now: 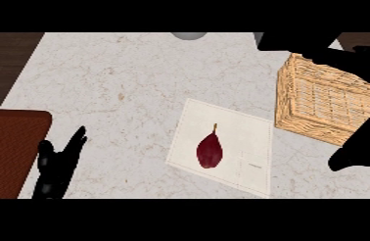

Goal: Pick the pear from the placemat and place it in the basket

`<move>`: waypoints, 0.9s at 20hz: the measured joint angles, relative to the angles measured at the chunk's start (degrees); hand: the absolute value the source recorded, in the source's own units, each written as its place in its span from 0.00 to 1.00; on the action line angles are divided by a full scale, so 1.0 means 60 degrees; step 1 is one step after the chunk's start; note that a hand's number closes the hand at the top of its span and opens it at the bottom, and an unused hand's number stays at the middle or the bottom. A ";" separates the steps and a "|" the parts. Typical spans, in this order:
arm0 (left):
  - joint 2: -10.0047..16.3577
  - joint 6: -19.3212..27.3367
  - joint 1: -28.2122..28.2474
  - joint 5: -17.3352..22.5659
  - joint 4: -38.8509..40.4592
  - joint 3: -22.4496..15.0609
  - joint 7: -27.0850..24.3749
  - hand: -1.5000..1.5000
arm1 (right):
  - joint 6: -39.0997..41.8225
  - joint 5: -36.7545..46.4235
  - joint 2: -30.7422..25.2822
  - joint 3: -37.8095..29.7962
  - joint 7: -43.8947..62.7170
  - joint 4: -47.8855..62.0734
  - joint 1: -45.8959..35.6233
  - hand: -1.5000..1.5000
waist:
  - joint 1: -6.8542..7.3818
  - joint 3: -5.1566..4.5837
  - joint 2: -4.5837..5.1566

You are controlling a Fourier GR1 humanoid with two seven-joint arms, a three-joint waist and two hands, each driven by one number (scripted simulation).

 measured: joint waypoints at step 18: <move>-0.0438 -0.0526 0.0023 -0.0432 0.0068 0.0367 -0.0058 0.50 | -0.0859 0.3496 0.3352 0.0642 -0.0376 -0.0079 0.1686 0.00 | 0.0151 0.0024 0.0031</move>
